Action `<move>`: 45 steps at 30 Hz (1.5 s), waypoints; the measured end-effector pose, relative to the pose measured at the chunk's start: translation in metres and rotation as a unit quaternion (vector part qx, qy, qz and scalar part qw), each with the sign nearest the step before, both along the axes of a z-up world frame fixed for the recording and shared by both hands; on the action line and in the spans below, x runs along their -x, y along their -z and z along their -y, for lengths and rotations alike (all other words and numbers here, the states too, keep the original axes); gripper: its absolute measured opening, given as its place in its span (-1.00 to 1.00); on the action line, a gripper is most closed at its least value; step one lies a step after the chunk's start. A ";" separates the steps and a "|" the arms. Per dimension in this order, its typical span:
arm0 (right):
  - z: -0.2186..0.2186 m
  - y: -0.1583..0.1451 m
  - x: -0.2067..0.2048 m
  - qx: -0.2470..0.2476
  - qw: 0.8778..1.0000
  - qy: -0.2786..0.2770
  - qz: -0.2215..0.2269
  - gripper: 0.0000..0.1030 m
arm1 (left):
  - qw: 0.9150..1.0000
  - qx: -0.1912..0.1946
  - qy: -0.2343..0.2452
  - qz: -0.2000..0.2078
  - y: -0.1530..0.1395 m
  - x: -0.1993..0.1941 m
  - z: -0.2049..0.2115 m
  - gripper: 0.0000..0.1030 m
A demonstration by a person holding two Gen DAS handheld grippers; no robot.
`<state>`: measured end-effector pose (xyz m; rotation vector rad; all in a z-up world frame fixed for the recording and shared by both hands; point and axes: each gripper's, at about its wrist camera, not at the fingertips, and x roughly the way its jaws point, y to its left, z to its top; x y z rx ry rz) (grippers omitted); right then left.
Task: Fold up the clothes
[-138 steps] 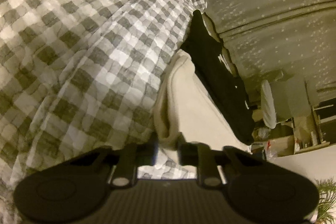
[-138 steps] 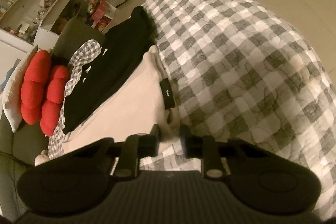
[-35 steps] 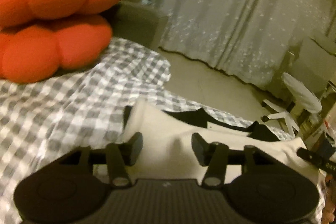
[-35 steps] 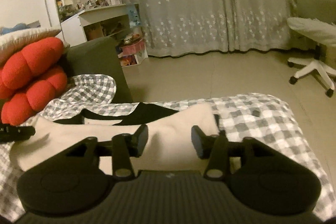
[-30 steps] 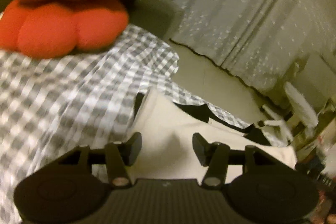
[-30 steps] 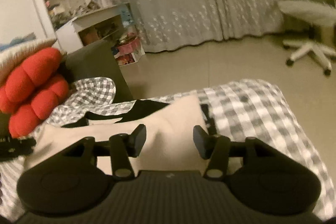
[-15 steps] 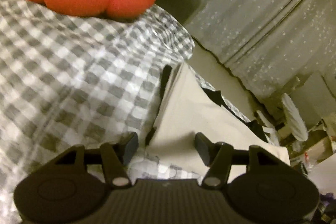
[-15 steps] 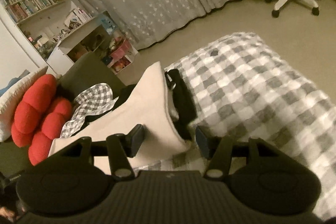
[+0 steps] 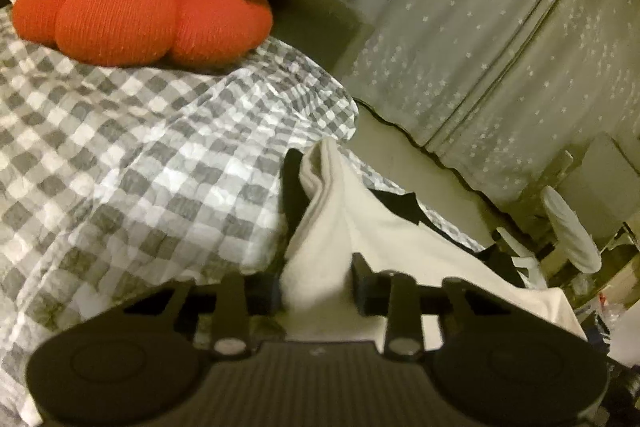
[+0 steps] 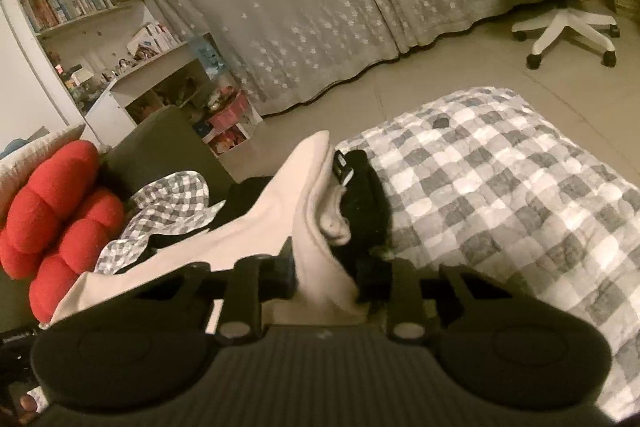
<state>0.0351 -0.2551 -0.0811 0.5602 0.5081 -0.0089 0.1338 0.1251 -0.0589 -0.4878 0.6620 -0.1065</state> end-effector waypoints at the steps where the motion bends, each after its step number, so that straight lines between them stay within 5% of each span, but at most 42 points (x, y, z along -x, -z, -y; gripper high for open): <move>1: 0.000 -0.002 0.002 -0.001 1.000 0.000 0.001 -0.48 | 1.000 -0.001 -0.002 0.001 -0.003 0.002 0.000 -0.43; 9: -0.003 -0.020 0.016 0.007 1.000 -0.002 -0.013 -0.51 | 1.000 0.003 0.009 -0.011 -0.024 0.022 -0.005 -0.46; 31: -0.006 -0.032 0.057 0.003 0.987 -0.021 -0.162 -0.50 | 0.978 0.013 0.105 -0.177 -0.017 0.064 -0.027 -0.45; 38: -0.003 -0.032 0.055 0.005 0.989 -0.031 -0.147 -0.19 | 0.983 0.009 0.103 -0.153 -0.023 0.062 -0.030 -0.27; 45: 0.001 -0.038 0.054 0.008 0.995 -0.013 -0.099 -0.17 | 0.994 0.009 0.069 -0.081 -0.037 0.063 -0.035 -0.17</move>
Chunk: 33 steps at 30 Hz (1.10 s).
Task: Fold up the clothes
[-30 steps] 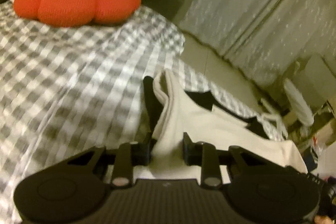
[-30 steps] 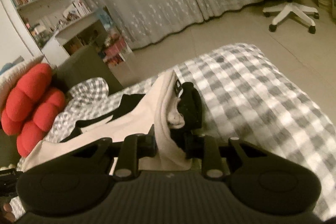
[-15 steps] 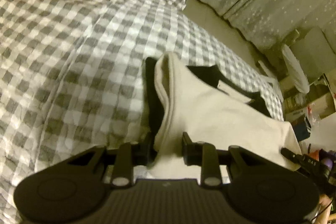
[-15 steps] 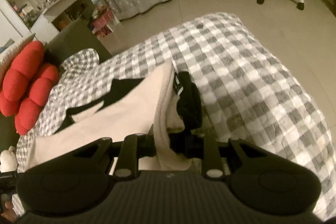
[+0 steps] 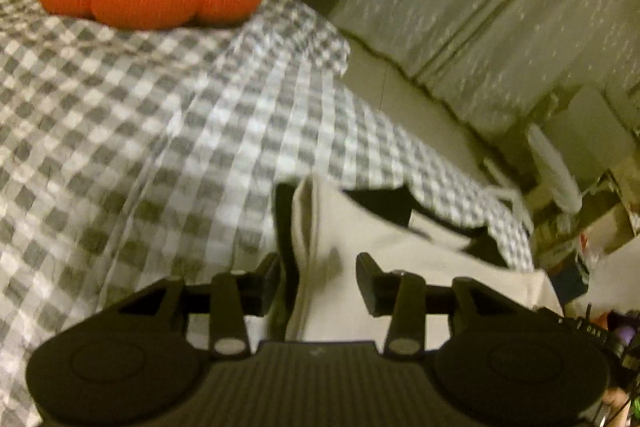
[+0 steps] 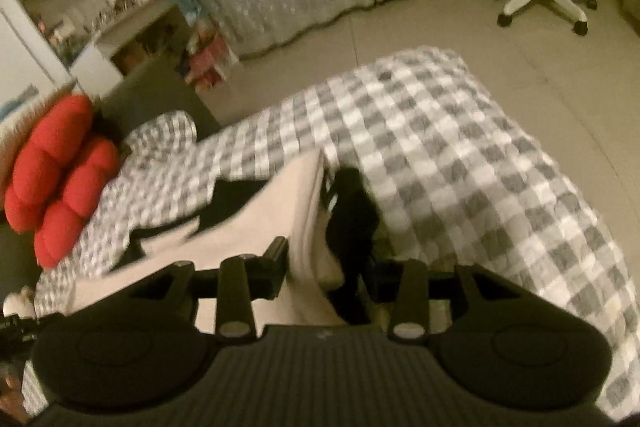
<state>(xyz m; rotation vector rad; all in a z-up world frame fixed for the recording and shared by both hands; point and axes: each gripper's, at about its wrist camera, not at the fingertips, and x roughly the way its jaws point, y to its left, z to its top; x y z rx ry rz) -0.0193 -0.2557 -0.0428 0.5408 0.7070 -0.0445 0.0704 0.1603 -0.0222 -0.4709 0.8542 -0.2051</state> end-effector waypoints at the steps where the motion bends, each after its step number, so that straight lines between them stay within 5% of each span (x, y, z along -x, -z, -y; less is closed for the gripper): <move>1: 0.001 0.000 0.000 -0.001 1.000 0.005 0.009 -0.17 | 1.000 0.000 -0.004 0.010 0.000 0.000 0.000 -0.18; 13: 0.002 0.000 -0.007 0.016 0.996 0.006 0.091 -0.17 | 0.995 -0.014 -0.039 0.087 0.005 -0.011 0.006 -0.37; 16: -0.005 0.006 -0.012 0.033 0.995 -0.004 0.092 -0.23 | 0.994 -0.015 -0.045 0.097 0.009 -0.013 0.009 -0.68; 17: -0.008 0.007 -0.013 0.045 0.994 -0.005 0.095 -0.53 | 0.993 -0.021 -0.046 0.103 0.010 -0.013 0.012 -0.91; 18: -0.012 0.008 -0.014 0.064 0.993 -0.005 0.099 -0.80 | 0.992 -0.032 -0.047 0.110 0.011 -0.012 0.015 -0.91; 20: -0.017 0.008 -0.013 0.094 0.989 -0.001 0.111 -0.84 | 0.989 -0.059 -0.049 0.126 0.008 -0.009 0.022 -0.92; 27: -0.019 -0.003 -0.002 0.129 0.973 0.039 0.189 -0.86 | 0.972 -0.093 -0.082 0.200 -0.005 0.001 0.030 -0.93; 33: -0.017 0.007 -0.021 0.138 0.968 0.063 0.200 -0.87 | 0.965 -0.095 -0.114 0.216 0.003 -0.018 0.038 -0.93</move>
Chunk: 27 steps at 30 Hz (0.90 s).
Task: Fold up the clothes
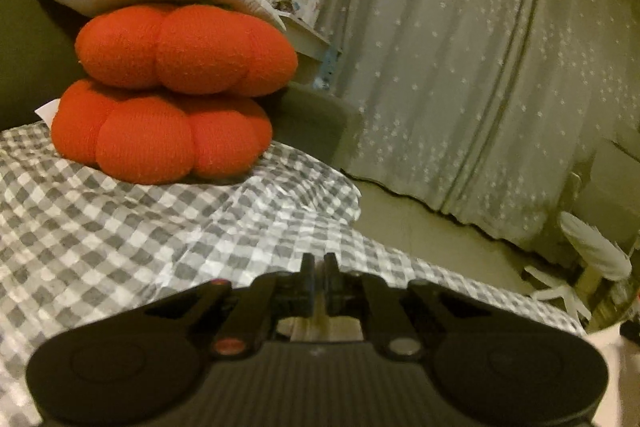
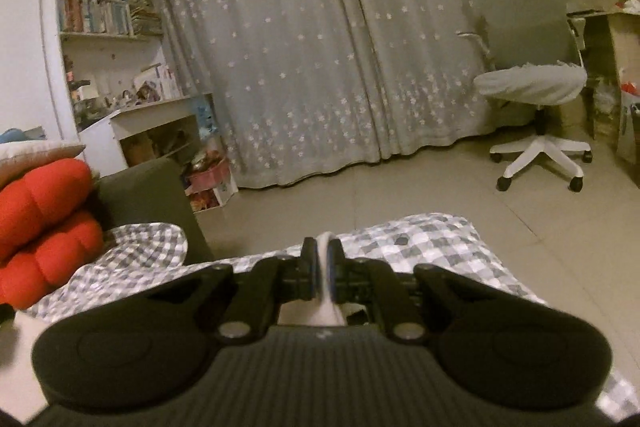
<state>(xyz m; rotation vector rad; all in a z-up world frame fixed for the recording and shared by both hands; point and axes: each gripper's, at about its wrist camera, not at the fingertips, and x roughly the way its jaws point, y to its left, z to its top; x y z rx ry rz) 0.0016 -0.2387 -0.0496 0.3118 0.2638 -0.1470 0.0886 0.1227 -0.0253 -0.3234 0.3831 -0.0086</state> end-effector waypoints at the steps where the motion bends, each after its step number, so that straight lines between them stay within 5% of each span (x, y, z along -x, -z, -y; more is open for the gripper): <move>1: 0.000 0.002 -0.004 0.002 1.000 0.004 0.000 -0.87 | 1.000 -0.001 -0.004 0.001 0.001 -0.004 0.002 -0.93; 7: -0.007 0.012 -0.024 0.044 0.999 0.013 -0.012 -0.87 | 1.000 -0.012 -0.022 -0.002 0.012 -0.023 0.009 -0.93; 13: -0.006 0.033 -0.043 0.067 0.994 0.011 -0.083 -0.86 | 0.997 -0.042 -0.025 -0.064 0.033 -0.039 0.014 -0.92; 18: -0.007 0.036 -0.049 0.059 0.991 0.008 -0.122 -0.86 | 0.996 -0.046 -0.020 -0.076 0.036 -0.038 0.013 -0.90; 22: -0.010 0.031 -0.040 0.066 0.991 0.006 -0.112 -0.71 | 0.996 -0.056 -0.016 -0.073 0.028 -0.032 0.015 -0.71; 25: -0.015 0.023 -0.036 0.083 0.991 0.005 -0.107 -0.68 | 0.995 -0.075 -0.017 -0.057 0.016 -0.023 0.020 -0.25; 27: -0.018 0.017 -0.032 0.087 0.991 0.003 -0.099 -0.28 | 0.996 -0.082 -0.014 -0.039 0.006 -0.016 0.026 -0.20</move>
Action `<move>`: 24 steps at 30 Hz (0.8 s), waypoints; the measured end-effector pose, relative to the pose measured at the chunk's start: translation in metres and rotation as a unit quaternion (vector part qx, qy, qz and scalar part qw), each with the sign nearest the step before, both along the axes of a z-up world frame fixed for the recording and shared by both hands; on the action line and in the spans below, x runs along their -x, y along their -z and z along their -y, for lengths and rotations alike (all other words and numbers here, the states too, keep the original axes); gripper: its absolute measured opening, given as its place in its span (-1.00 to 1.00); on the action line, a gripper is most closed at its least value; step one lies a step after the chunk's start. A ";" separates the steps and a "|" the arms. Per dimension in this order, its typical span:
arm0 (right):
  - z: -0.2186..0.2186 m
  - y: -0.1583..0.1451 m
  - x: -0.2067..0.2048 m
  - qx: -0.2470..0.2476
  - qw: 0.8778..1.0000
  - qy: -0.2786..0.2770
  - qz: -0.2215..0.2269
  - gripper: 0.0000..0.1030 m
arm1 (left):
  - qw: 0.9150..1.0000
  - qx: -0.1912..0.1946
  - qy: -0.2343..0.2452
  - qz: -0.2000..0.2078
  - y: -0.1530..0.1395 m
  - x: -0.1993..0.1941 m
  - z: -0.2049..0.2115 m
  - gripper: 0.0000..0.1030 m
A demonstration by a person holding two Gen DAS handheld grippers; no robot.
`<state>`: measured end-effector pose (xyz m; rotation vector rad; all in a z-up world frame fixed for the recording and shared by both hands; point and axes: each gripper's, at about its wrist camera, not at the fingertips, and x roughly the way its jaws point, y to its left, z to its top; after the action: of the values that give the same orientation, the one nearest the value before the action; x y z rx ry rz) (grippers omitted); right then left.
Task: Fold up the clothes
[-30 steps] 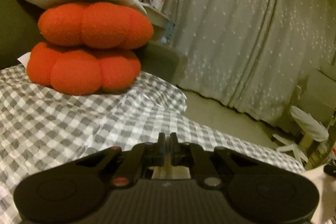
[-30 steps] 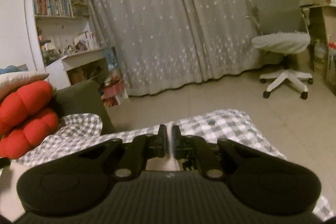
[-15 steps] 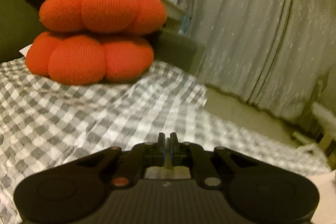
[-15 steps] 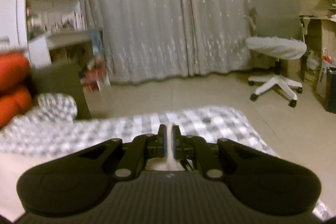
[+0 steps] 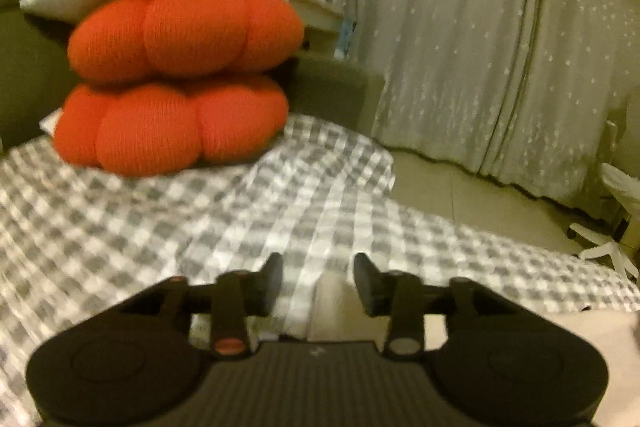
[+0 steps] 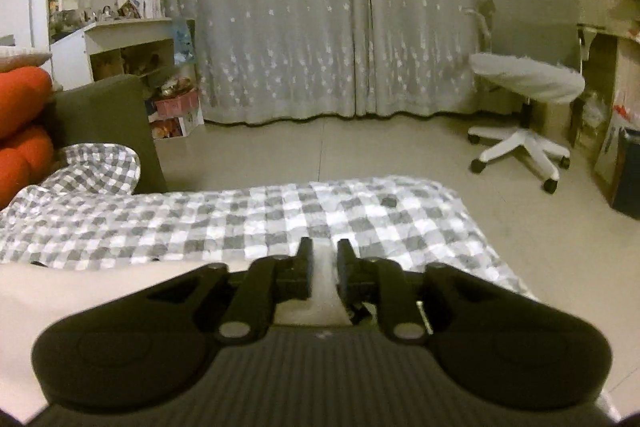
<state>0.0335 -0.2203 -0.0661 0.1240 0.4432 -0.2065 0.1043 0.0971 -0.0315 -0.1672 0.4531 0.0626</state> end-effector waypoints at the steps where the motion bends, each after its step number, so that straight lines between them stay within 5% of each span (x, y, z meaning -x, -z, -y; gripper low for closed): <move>1: -0.003 -0.004 0.003 0.002 1.000 -0.004 0.008 -0.13 | 1.000 0.001 0.009 0.005 -0.004 0.002 0.004 -0.19; 6: -0.034 -0.016 0.013 0.001 0.998 -0.068 0.019 -0.04 | 0.997 -0.014 0.079 0.015 -0.012 0.010 0.037 -0.19; 13: -0.087 -0.005 0.028 0.026 0.985 -0.171 -0.015 -0.04 | 0.981 -0.070 0.181 -0.005 0.005 0.029 0.084 -0.20; 24: -0.100 0.017 0.039 0.098 0.974 -0.200 -0.036 -0.04 | 0.966 -0.131 0.222 -0.011 0.031 0.052 0.092 -0.19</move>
<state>-0.0054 -0.1207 -0.0835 -0.1667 0.5086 0.1433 0.0522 0.0050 -0.0622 0.1982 0.4907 -0.3145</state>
